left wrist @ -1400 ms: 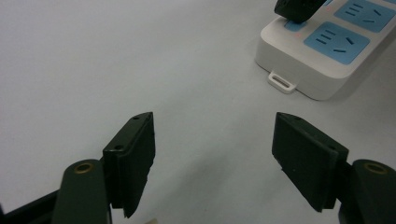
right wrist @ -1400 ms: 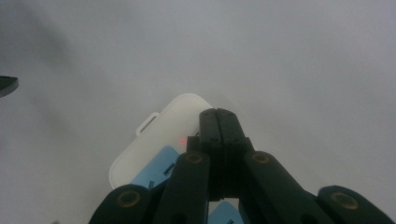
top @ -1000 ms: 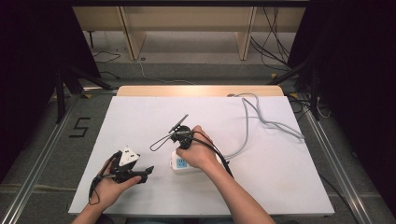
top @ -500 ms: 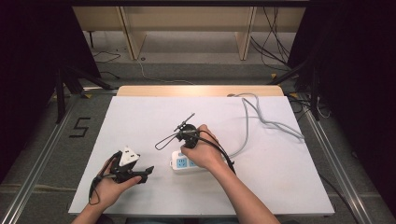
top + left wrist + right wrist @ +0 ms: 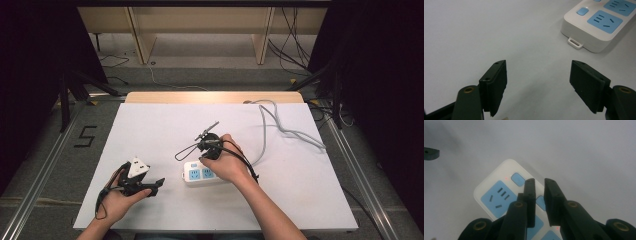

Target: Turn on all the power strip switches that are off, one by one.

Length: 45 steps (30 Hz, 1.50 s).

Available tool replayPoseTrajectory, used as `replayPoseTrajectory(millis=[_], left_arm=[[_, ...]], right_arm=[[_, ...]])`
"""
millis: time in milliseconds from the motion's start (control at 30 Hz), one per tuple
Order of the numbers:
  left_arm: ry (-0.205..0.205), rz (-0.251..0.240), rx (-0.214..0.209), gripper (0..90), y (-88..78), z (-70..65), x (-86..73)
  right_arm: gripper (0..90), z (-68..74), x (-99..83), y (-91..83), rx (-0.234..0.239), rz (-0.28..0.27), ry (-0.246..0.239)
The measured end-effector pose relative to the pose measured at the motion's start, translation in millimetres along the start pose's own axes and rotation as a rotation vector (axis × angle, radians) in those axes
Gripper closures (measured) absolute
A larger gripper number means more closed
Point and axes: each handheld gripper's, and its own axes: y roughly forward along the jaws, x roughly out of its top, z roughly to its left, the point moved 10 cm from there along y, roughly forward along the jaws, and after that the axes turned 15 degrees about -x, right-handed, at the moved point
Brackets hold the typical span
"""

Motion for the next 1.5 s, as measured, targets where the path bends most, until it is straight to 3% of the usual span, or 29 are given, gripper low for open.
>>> replayPoseTrajectory(millis=[633, 1500], left_arm=[[-0.004, 0.001, 0.002, 30.0, 0.5, 0.4, -0.4], [-0.009, 0.002, 0.005, 30.0, 0.7, 1.0, -1.2]], right_arm=[[67.8, -23.8, -23.9, -14.4, 0.0, -0.046, 0.055], [63.1, -57.9, -55.9, -32.8, -0.039, -0.116, 0.155]])
